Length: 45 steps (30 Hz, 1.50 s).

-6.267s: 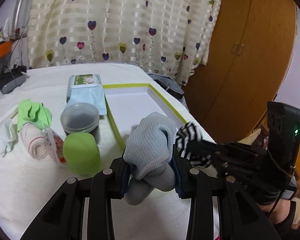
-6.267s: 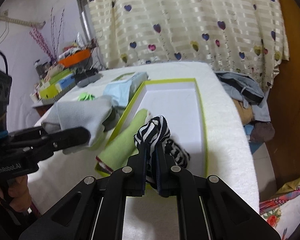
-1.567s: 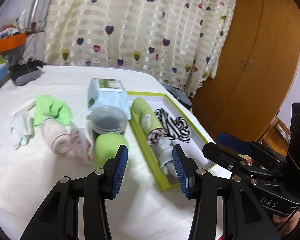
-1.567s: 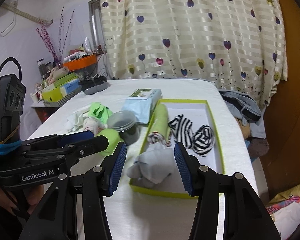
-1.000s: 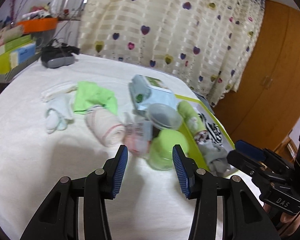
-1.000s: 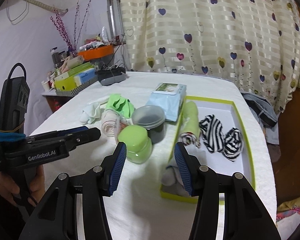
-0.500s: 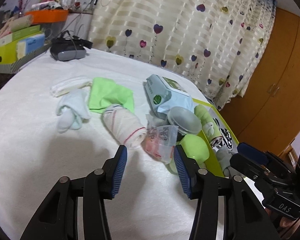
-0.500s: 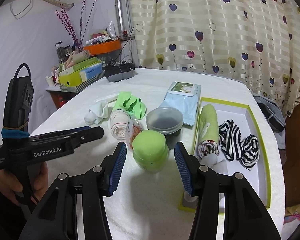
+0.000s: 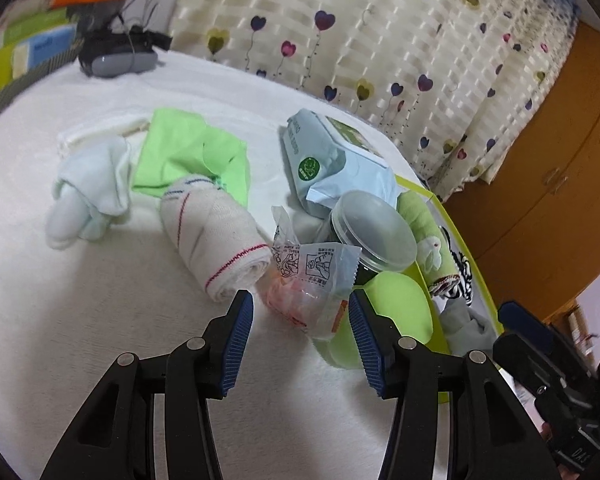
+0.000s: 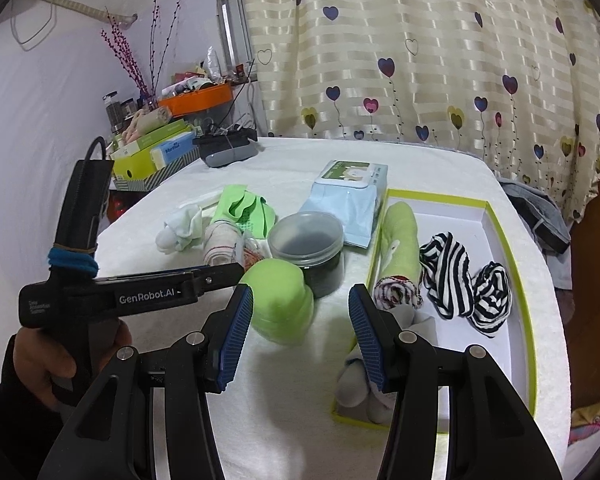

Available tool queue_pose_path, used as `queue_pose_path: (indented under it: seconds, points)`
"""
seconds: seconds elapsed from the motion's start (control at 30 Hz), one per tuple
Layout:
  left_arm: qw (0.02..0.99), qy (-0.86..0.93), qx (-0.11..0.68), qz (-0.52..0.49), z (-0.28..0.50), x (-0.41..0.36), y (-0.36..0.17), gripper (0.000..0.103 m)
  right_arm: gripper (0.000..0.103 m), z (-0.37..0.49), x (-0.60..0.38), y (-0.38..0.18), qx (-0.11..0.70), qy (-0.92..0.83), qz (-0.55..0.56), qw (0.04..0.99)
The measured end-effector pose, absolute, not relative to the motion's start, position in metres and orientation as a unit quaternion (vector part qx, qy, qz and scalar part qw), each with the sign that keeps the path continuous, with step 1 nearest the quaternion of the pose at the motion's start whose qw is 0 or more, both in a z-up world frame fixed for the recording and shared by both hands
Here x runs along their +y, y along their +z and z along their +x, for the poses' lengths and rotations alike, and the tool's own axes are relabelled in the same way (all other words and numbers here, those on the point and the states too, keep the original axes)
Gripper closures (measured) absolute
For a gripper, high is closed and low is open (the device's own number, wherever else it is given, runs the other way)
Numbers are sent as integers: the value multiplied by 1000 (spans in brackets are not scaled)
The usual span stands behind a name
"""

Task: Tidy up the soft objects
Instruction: 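Move the left tool to the clear bag of orange items and grasp it, then grasp the white red-striped rolled sock with the right tool while the left tool holds the bag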

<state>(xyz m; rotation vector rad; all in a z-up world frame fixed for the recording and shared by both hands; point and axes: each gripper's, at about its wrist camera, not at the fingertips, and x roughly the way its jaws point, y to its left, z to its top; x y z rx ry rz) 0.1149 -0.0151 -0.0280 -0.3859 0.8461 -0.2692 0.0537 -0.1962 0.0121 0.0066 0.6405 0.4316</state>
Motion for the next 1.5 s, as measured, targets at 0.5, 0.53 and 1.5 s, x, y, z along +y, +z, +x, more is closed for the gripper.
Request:
queue_pose_path:
  seconds: [0.5,0.53,1.5]
  points:
    - [874,-127,421,-205,128,-20,-37,82,52,57,-204,12,308,212,14,927]
    - [875,-127,420,-204,128,-20,-37,83,52,57,-204,11,308,213,13,927]
    - [911,-90,328,-234,74,71,-10,85,52,84,-111,14,334,256,-67,905]
